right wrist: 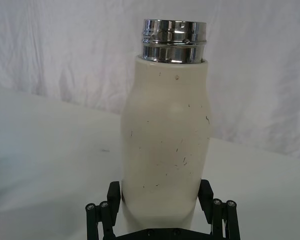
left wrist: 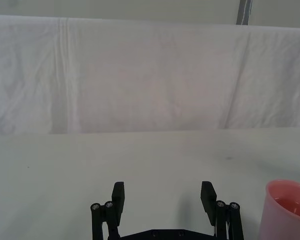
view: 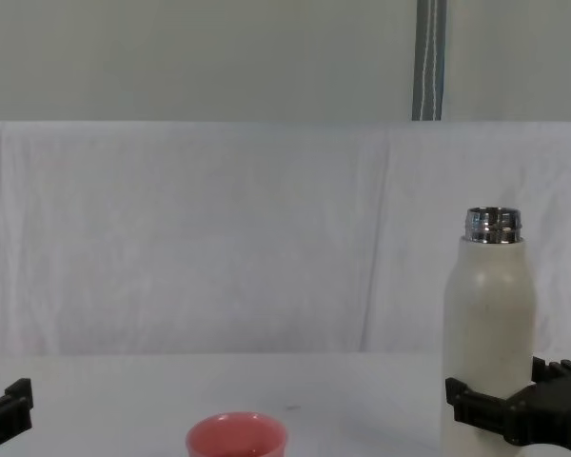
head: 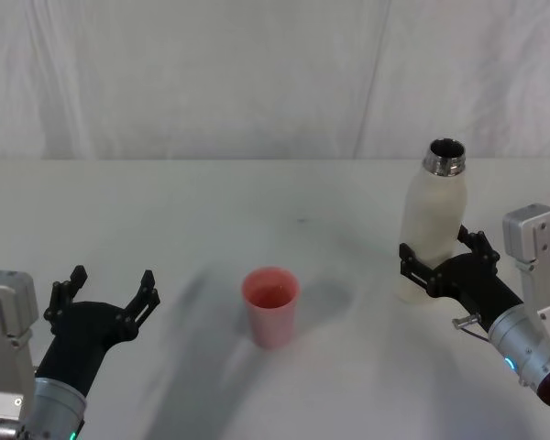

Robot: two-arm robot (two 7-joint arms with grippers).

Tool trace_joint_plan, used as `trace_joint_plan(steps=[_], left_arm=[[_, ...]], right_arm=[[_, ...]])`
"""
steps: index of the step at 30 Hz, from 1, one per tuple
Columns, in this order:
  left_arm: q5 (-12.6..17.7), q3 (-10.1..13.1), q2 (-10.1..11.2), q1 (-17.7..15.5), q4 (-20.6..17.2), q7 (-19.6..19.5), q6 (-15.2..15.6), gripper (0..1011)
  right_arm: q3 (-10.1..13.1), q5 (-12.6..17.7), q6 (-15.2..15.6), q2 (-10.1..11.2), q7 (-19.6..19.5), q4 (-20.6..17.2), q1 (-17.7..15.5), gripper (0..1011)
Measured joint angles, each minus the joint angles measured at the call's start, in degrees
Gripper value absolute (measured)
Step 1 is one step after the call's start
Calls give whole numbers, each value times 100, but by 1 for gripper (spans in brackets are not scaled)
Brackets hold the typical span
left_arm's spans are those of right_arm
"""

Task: Grasp the thermos with one hand and pour water into the cup lid.

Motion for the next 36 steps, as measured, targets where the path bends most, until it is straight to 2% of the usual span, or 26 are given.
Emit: trace_joint_plan(steps=[32,36], left_arm=[[0,0,0,0,0,0,0,1001],[0,0,0,0,0,0,0,1001]], right_arm=[[0,-1,0,0,1,-3,-4,1000],[40,102,42,0,8,-43,-38,1000]])
